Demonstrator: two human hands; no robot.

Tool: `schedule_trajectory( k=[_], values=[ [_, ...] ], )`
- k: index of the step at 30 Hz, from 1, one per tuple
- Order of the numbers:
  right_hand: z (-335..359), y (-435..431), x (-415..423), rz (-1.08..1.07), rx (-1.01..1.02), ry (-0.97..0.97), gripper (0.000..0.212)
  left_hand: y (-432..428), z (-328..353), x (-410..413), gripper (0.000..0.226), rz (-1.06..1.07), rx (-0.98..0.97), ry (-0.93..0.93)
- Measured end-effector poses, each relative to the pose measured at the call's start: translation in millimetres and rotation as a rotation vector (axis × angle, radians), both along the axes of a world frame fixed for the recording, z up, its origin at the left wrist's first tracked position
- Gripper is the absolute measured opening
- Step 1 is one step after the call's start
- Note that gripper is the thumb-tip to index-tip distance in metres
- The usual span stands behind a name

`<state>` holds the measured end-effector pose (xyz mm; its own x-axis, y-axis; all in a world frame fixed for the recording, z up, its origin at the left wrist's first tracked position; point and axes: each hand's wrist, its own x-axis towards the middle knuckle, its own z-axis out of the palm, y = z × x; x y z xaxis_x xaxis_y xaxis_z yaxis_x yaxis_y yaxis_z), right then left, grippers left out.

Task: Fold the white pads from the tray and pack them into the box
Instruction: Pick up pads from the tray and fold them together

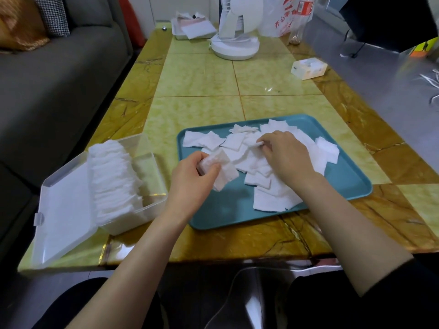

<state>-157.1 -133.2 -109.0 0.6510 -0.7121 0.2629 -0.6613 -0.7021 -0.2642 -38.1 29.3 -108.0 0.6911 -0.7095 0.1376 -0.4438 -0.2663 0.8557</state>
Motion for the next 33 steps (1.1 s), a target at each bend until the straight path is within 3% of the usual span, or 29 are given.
schedule_trajectory(
  k=[5,9,11,15,19,22,26,33],
  values=[
    [14,22,-3,0.033,0.029,-0.140,0.020,-1,-1,1,0.006,0.005,-0.003,0.009],
    [8,41,-10,0.099,0.123,0.115,0.016,-1,0,1,0.006,0.009,-0.015,0.021],
    [5,50,-12,0.130,0.157,0.138,0.016,1,2,1,0.007,0.013,-0.020,0.022],
    [6,59,-12,0.220,0.255,0.132,0.024,4,5,2,0.007,0.020,-0.031,0.039],
    [2,64,-11,0.261,0.372,0.146,0.045,6,5,4,0.006,0.041,-0.024,0.036],
    [1,62,-10,0.264,0.297,0.187,0.052,7,5,5,0.008,0.040,-0.014,0.029],
    [-1,62,-8,0.281,0.112,0.261,0.032,8,5,5,0.008,0.035,-0.007,0.028],
    [0,64,-8,0.266,0.109,0.193,0.025,6,4,5,0.014,0.047,0.002,0.029]
  ],
)
